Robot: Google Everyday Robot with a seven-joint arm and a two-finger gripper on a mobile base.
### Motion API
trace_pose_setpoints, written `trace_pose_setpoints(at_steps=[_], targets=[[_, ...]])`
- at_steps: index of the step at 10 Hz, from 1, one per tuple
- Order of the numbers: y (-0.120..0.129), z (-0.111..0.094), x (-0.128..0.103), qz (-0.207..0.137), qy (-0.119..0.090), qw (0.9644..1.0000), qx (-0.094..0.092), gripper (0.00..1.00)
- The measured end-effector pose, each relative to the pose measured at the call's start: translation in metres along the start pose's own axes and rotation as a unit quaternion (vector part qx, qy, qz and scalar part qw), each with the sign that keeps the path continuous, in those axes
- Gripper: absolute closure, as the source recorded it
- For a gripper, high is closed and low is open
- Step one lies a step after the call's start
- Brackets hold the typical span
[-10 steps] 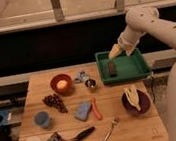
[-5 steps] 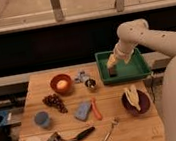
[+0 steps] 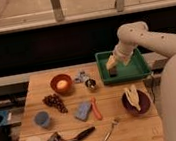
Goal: Wipe tray with eraser
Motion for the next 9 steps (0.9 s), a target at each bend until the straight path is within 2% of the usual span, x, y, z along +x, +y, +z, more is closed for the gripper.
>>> trace_pose_setpoints(at_steps=[3,6,9], targets=[[-0.004,0.008,0.003,0.010,0.004,0.9999,0.006,0.31],[-0.016,0.043,0.006,0.027,0.013,0.9995,0.003,0.31],[-0.034,0.063,0.000,0.044,0.015,0.9989,-0.005,0.31]])
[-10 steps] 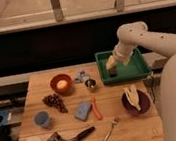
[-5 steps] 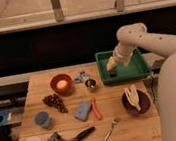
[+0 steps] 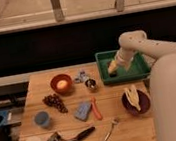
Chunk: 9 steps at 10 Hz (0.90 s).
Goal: Wipe tray with eraser
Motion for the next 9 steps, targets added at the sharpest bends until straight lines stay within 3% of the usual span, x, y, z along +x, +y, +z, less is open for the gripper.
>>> trace_pose_setpoints(at_steps=[4,9], targets=[[-0.003,0.014,-0.013,-0.017,0.000,0.9998,-0.013,0.31],[-0.003,0.014,-0.013,-0.017,-0.002,0.9998,-0.013,0.31]])
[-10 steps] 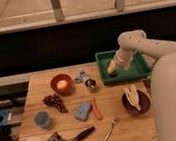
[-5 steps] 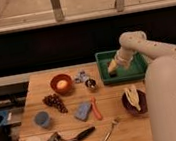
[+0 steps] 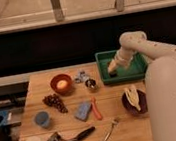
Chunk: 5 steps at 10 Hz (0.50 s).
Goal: Wipe tray with eraser
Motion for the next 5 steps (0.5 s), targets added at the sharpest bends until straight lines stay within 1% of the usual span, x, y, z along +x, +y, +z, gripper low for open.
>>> trace_pose_setpoints(at_steps=[3,5], targets=[[-0.004,0.011,-0.010,0.004,-0.010,0.9999,0.000,0.31],[-0.004,0.015,-0.014,0.002,-0.010,0.9999,0.000,0.31]])
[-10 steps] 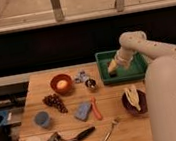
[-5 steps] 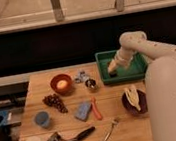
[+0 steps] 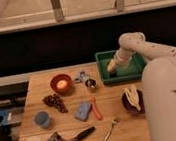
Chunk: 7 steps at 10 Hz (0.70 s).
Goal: Wipe tray with eraser
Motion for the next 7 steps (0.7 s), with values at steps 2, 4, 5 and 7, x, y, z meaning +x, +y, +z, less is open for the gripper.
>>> trace_pose_setpoints(at_steps=[2,4,5,7], targets=[[0.003,0.006,-0.005,-0.005,0.001,1.0000,-0.003,0.31],[0.002,0.016,-0.005,-0.004,0.008,0.9999,-0.006,0.31],[0.001,0.023,-0.005,-0.002,0.012,0.9999,-0.009,0.31],[0.000,0.032,-0.004,0.000,0.019,0.9997,-0.013,0.31]])
